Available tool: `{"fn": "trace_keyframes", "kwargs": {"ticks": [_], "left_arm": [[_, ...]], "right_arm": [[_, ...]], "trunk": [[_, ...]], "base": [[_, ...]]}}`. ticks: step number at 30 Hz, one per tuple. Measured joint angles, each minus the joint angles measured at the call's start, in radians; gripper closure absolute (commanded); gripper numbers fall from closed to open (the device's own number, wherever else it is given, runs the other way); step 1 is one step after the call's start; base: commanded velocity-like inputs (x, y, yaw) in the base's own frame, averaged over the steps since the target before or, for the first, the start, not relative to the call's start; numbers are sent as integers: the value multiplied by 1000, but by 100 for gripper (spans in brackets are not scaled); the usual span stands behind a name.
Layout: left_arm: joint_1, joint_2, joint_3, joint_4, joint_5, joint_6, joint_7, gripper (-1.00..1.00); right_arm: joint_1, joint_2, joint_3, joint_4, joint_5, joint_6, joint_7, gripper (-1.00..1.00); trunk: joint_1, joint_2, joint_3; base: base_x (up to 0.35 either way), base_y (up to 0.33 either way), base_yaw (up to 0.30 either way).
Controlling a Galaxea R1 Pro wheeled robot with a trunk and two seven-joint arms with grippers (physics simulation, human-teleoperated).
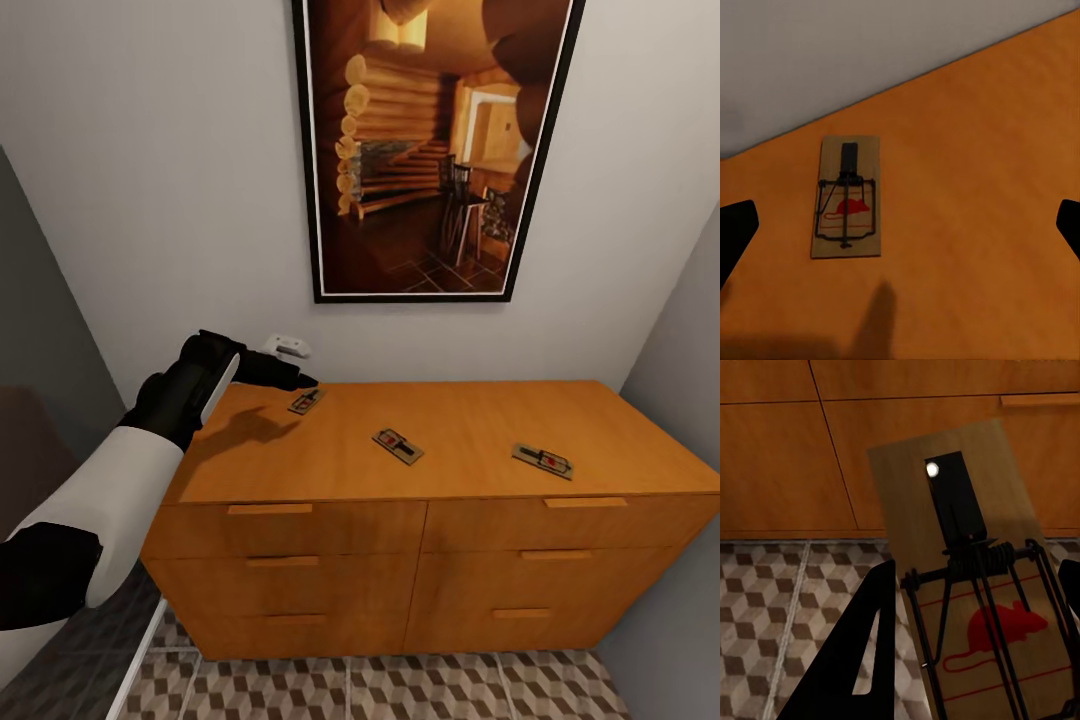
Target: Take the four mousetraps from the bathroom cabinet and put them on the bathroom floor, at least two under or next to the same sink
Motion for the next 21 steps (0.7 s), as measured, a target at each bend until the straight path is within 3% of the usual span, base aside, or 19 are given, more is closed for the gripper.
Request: {"fn": "trace_keyframes", "kwargs": {"ticks": [21], "left_arm": [[0,-1,0,13,1,1,0,-100]], "right_arm": [[0,0,0,0,0,0,0,100]], "trunk": [[0,0,0]], "base": [[0,0,0]]}}
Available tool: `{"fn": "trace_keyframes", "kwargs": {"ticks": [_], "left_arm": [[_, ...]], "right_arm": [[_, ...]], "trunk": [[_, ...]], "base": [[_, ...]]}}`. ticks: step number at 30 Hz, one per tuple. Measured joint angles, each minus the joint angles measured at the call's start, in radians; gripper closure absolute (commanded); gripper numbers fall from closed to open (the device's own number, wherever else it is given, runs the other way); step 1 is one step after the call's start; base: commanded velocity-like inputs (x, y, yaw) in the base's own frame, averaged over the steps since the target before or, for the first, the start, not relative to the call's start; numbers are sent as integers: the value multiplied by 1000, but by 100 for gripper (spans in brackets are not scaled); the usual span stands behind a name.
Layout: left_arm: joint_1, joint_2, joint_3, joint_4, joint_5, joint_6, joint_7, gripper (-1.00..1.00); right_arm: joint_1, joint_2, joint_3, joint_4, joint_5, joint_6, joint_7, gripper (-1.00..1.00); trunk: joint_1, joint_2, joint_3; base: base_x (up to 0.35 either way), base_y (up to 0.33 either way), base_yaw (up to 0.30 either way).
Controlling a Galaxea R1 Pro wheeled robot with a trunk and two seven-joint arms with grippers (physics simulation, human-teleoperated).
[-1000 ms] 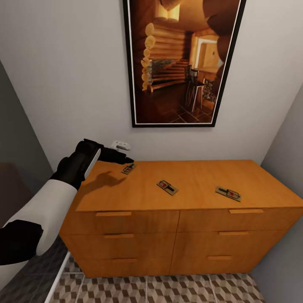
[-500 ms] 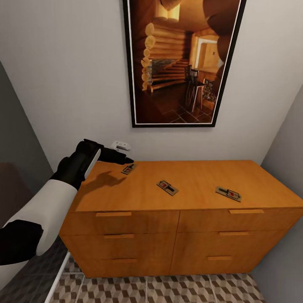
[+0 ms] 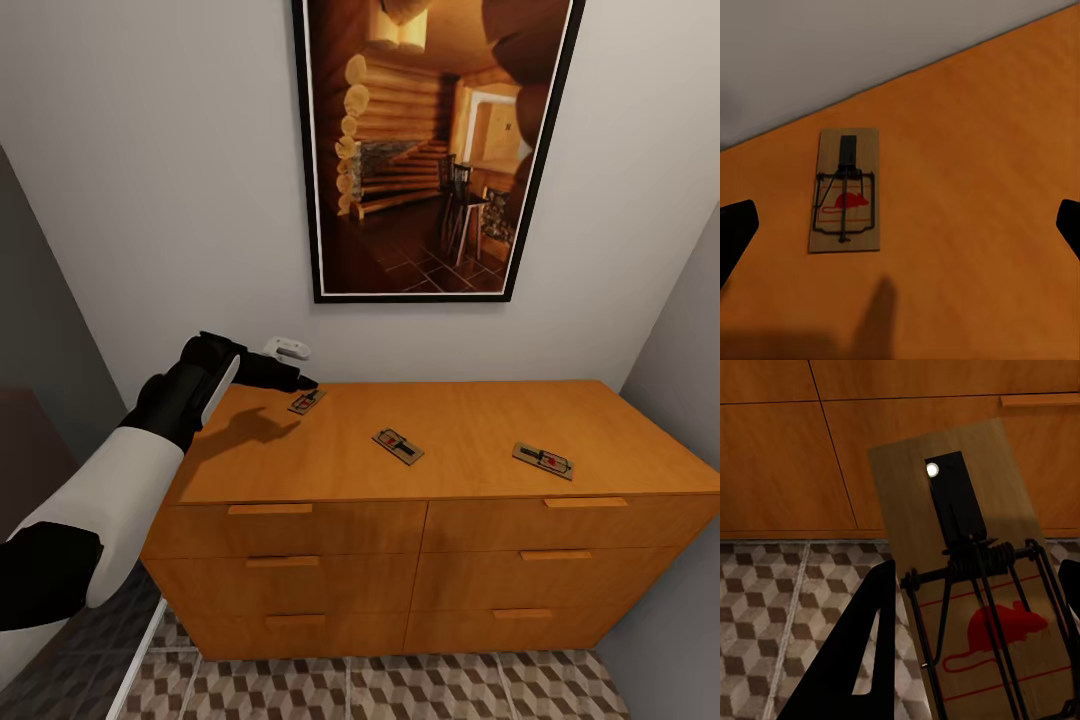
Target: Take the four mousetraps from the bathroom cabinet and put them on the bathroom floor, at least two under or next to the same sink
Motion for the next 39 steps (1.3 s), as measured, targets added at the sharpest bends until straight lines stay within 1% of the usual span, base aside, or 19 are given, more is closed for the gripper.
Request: {"fn": "trace_keyframes", "kwargs": {"ticks": [27,39], "left_arm": [[4,0,0,8,1,0,0,-100],[4,0,0,8,1,0,0,-100]], "right_arm": [[0,0,0,1,-1,0,0,100],[0,0,0,2,-1,0,0,100]], "trunk": [[0,0,-1],[0,0,-17]], "base": [[0,0,0],[0,0,0]]}}
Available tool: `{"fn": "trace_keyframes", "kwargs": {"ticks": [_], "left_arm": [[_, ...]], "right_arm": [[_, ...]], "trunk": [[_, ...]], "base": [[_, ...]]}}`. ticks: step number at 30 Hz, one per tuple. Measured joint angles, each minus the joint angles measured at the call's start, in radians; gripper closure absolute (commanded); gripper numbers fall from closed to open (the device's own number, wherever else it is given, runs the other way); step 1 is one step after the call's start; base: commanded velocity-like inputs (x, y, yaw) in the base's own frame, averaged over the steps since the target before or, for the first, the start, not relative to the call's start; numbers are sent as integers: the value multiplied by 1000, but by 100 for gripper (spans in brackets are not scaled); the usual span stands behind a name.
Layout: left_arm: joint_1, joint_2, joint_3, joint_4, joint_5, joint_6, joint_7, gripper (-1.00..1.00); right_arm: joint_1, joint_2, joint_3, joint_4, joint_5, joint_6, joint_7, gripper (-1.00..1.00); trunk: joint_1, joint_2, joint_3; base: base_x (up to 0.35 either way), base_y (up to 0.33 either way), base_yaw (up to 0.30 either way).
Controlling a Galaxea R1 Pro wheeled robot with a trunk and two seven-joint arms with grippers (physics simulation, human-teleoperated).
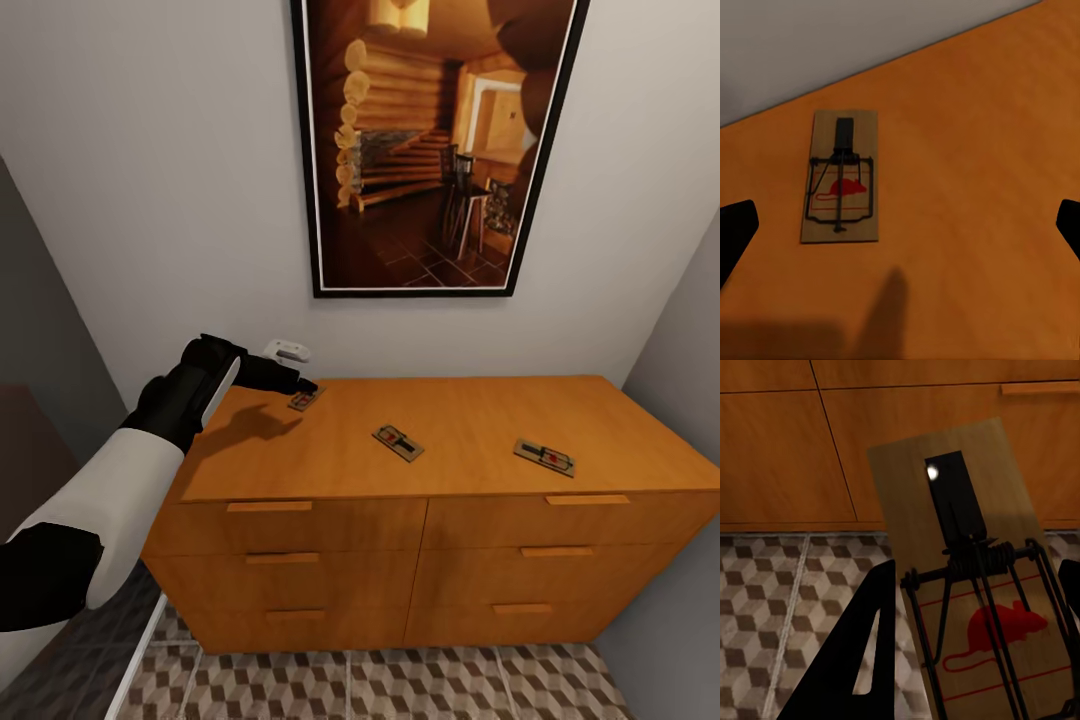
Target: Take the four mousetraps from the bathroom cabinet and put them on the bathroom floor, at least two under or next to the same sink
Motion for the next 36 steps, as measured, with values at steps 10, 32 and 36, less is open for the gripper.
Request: {"fn": "trace_keyframes", "kwargs": {"ticks": [10,32,36], "left_arm": [[0,0,0,0,0,0,0,-100],[0,0,0,0,0,0,0,-100],[0,0,0,0,0,0,0,-100]], "right_arm": [[0,1,0,0,0,0,0,100],[0,2,0,0,0,0,0,100],[0,2,0,0,0,0,0,100]], "trunk": [[0,0,-12],[0,0,-13],[0,0,-13]], "base": [[0,0,0],[33,0,0],[171,0,0]]}}
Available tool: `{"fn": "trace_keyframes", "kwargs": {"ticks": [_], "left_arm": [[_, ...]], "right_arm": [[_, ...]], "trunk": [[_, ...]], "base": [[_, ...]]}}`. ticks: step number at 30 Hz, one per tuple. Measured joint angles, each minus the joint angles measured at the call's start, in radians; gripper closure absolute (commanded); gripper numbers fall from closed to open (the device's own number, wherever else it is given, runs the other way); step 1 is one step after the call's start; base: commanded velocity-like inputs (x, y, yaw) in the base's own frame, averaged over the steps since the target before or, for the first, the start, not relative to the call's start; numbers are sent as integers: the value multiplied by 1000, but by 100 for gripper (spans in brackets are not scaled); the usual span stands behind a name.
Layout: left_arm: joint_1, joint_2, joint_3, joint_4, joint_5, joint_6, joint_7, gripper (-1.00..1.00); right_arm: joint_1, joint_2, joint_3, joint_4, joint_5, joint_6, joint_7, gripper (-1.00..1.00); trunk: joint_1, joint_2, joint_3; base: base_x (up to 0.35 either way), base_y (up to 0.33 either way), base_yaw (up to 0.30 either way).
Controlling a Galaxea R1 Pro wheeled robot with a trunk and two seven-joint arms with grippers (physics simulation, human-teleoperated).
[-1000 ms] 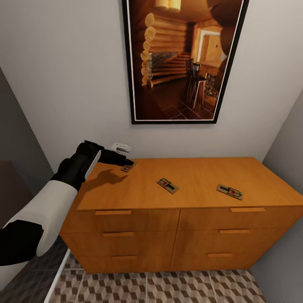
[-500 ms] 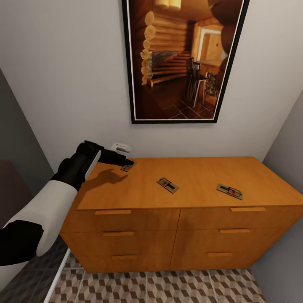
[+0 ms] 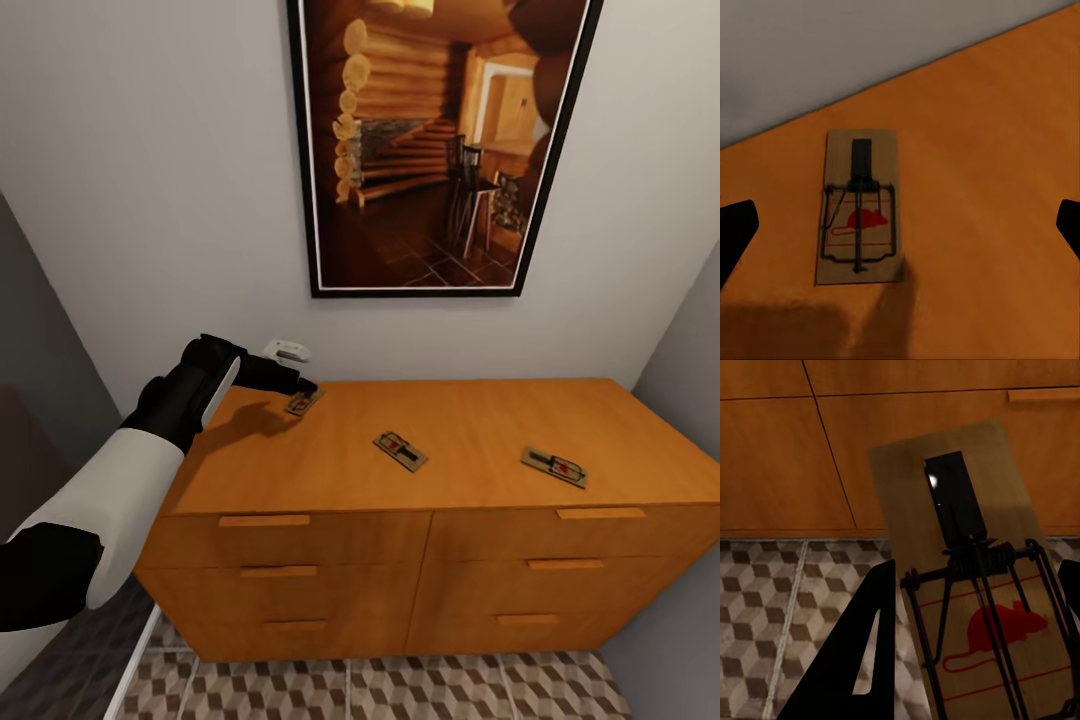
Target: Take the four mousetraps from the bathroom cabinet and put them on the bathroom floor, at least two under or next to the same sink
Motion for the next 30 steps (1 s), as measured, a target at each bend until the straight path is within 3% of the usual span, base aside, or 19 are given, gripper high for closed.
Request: {"fn": "trace_keyframes", "kwargs": {"ticks": [30], "left_arm": [[0,0,0,0,1,0,0,-100]], "right_arm": [[0,-1,0,0,0,0,0,100]], "trunk": [[0,0,0]], "base": [[10,0,0]]}}
